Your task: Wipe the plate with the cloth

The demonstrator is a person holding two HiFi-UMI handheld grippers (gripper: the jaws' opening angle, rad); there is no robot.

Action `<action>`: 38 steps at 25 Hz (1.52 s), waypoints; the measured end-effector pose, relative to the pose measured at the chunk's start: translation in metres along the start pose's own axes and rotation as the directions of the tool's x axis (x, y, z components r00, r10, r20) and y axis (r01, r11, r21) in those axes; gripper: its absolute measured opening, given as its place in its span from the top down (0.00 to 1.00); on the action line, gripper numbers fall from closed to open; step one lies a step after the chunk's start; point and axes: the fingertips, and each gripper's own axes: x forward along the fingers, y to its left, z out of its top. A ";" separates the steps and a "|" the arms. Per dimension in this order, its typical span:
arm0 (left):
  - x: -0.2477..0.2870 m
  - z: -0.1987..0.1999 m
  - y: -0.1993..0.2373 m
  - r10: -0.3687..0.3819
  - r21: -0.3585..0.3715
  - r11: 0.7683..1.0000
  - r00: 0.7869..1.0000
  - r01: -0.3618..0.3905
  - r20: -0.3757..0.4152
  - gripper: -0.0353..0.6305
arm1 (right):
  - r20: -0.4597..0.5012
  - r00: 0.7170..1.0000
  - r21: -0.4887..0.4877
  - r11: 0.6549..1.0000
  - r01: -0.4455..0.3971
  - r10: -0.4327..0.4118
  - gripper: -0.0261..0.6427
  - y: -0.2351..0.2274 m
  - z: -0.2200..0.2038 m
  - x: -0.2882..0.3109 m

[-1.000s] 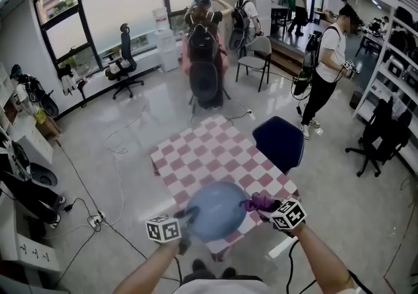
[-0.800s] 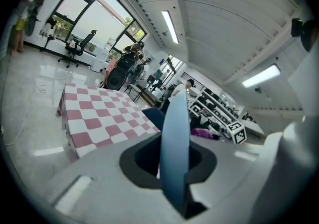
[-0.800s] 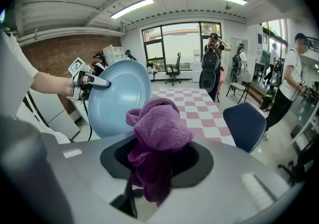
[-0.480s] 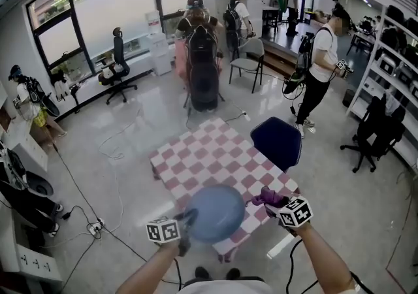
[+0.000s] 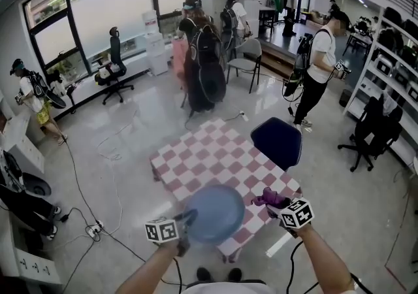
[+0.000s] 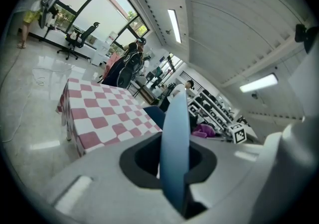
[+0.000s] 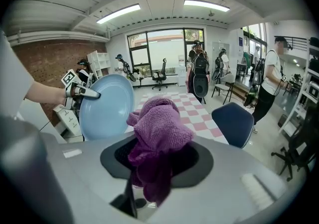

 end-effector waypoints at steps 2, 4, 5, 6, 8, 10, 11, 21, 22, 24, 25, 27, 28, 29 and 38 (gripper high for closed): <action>0.000 -0.002 0.002 -0.008 -0.001 1.000 1.000 0.008 -0.014 0.88 | -0.008 1.000 -0.010 1.000 -0.014 0.014 0.73 0.007 -0.002 0.005; 0.000 -0.003 0.002 -0.019 -0.003 1.000 0.999 0.019 -0.029 0.88 | -0.014 1.000 -0.016 1.000 -0.022 0.022 0.73 0.011 -0.002 0.009; 0.000 -0.003 0.002 -0.024 -0.002 1.000 0.999 0.024 -0.037 0.88 | -0.014 1.000 -0.018 1.000 -0.021 0.021 0.73 0.012 -0.001 0.010; -0.001 -0.003 0.002 -0.029 -0.001 1.000 0.999 0.029 -0.043 0.88 | -0.013 1.000 -0.019 1.000 -0.019 0.019 0.73 0.013 -0.001 0.011; -0.001 -0.003 0.001 -0.039 -0.001 0.999 0.998 0.039 -0.051 0.88 | -0.010 1.000 -0.022 1.000 -0.018 0.018 0.74 0.015 0.000 0.011; -0.001 -0.002 0.001 -0.045 -0.002 0.999 0.997 0.045 -0.055 0.88 | -0.008 1.000 -0.024 0.999 -0.023 0.023 0.74 0.018 0.000 0.011; -0.001 -0.002 0.001 -0.046 -0.004 0.999 0.997 0.046 -0.058 0.88 | -0.009 1.000 -0.024 0.999 -0.026 0.026 0.74 0.019 -0.001 0.011; 0.011 -0.007 0.002 -0.083 -0.028 0.996 0.993 0.081 -0.088 0.88 | -0.019 0.999 -0.007 0.999 -0.039 0.039 0.74 0.020 -0.011 0.015; 0.012 -0.007 0.002 -0.083 -0.028 0.996 0.993 0.081 -0.088 0.88 | -0.018 0.999 -0.007 0.999 -0.038 0.038 0.74 0.019 -0.011 0.016; 0.014 -0.006 0.003 -0.085 -0.026 0.996 0.992 0.083 -0.089 0.88 | -0.018 0.999 -0.006 0.999 -0.034 0.034 0.74 0.016 -0.010 0.016; 0.014 -0.006 0.002 -0.088 -0.027 0.996 0.992 0.086 -0.090 0.88 | -0.019 0.999 -0.005 0.999 -0.032 0.032 0.74 0.015 -0.010 0.016; 0.014 -0.007 0.000 -0.091 -0.033 0.996 0.991 0.089 -0.095 0.88 | -0.021 0.999 -0.001 1.000 -0.028 0.028 0.74 0.014 -0.011 0.014; 0.014 -0.008 0.000 -0.091 -0.034 0.995 0.991 0.088 -0.097 0.88 | -0.022 0.999 0.002 1.000 -0.026 0.026 0.74 0.014 -0.011 0.014; 0.014 -0.008 0.001 -0.091 -0.036 0.996 0.991 0.088 -0.100 0.88 | -0.022 0.999 0.004 1.000 -0.025 0.025 0.74 0.013 -0.011 0.014; 0.018 -0.009 0.005 -0.094 -0.041 0.995 0.989 0.090 -0.112 0.88 | -0.018 1.000 0.018 1.000 -0.016 0.016 0.74 0.008 -0.014 0.019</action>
